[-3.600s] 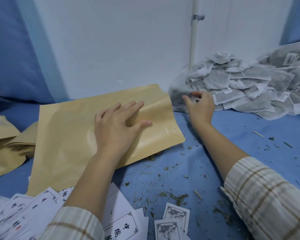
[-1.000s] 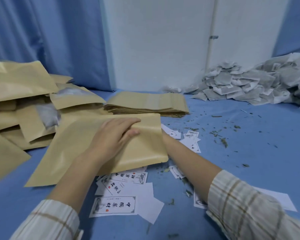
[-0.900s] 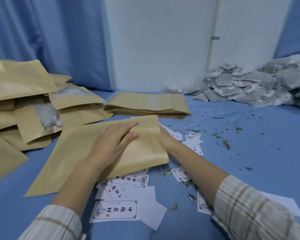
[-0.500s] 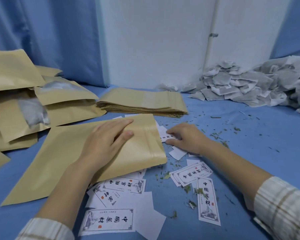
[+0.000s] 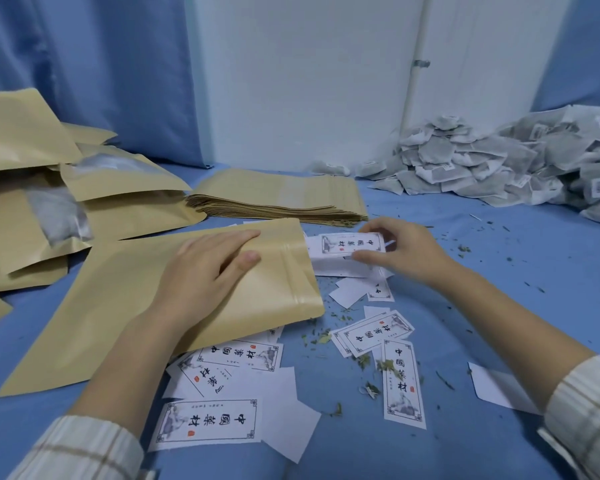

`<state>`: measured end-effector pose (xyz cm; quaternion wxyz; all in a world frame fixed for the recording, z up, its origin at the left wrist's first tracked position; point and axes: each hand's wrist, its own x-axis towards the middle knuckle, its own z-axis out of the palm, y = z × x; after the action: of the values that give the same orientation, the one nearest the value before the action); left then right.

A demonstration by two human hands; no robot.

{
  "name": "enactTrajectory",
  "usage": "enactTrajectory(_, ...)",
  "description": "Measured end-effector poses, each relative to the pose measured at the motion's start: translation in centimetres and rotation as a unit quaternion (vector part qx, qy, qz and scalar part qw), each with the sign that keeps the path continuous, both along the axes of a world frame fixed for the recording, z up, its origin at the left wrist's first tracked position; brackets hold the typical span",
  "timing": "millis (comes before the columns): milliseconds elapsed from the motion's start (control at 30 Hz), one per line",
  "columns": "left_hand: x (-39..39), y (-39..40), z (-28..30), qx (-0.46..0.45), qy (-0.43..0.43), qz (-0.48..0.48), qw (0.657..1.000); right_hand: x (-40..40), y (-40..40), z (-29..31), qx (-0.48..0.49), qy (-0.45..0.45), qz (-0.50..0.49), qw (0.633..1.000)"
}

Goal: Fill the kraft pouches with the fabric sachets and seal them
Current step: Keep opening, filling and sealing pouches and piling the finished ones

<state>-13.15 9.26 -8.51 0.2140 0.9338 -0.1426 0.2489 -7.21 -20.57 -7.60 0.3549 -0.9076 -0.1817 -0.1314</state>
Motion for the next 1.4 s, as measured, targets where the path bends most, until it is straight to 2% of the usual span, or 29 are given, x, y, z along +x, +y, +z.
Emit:
enactTrajectory(100, -0.2, -0.1, 0.1, -0.006, -0.005, 0.0, 1.0, -1.1, 0.6, 1.0, 0.094, 0.088, 0.063, 0.99)
enactTrajectory(167, -0.3, -0.2, 0.2, -0.012, -0.012, -0.002, 1.0, -1.7, 1.9, 1.3, 0.112, 0.128, 0.126, 0.977)
enactTrajectory(267, -0.6, -0.4, 0.3, -0.029, -0.015, -0.023, 0.999, -1.6, 5.0, 0.8, 0.071, 0.119, 0.169, 0.976)
enactTrajectory(400, -0.9, -0.6, 0.5, -0.052, -0.012, -0.049, 0.997, -0.9, 7.9, 0.3, 0.026, 0.084, 0.177, 0.98)
enactTrajectory(467, -1.0, -0.2, 0.5, -0.055, -0.01, -0.048, 0.997, -0.6, 7.2, 0.4, 0.088, 0.112, 0.183, 0.973)
enactTrajectory(533, -0.9, 0.4, 0.5, -0.056, -0.008, -0.04, 0.998, -0.5, 5.5, 0.7, 0.19, 0.174, 0.182, 0.949)
enactTrajectory(600, -0.7, 0.9, 0.5, -0.058, -0.011, -0.027, 0.998, -0.2, 3.2, 0.8, 0.229, 0.204, 0.138, 0.942)
enactTrajectory(767, 0.0, 1.3, 0.4, -0.059, -0.018, -0.002, 0.998, 0.5, 0.2, 0.0, 0.148, 0.221, 0.045, 0.963)
enactTrajectory(900, -0.2, 1.1, 0.2, -0.059, -0.024, -0.009, 0.998, 1.1, 0.6, -0.4, 0.048, 0.124, -0.036, 0.99)
enactTrajectory(1033, -0.3, 1.1, 0.1, -0.064, -0.032, -0.013, 0.997, 1.5, 1.2, -0.9, -0.042, 0.071, -0.127, 0.988)
enactTrajectory(1133, -0.2, 1.1, 0.1, -0.066, -0.028, -0.009, 0.997, 1.0, 1.8, -1.2, -0.109, 0.054, -0.033, 0.992)
enactTrajectory(1233, -0.2, 1.1, 0.2, -0.065, -0.023, -0.012, 0.998, 0.5, 2.5, -1.2, -0.211, 0.088, 0.071, 0.971)
enactTrajectory(1300, -0.3, 1.1, 0.3, -0.064, -0.022, -0.011, 0.998, 0.6, 2.8, -1.1, -0.193, 0.093, 0.063, 0.975)
enactTrajectory(1400, -0.3, 1.2, 0.2, -0.067, -0.024, -0.008, 0.997, 0.8, 2.7, -0.9, -0.09, 0.081, 0.02, 0.992)
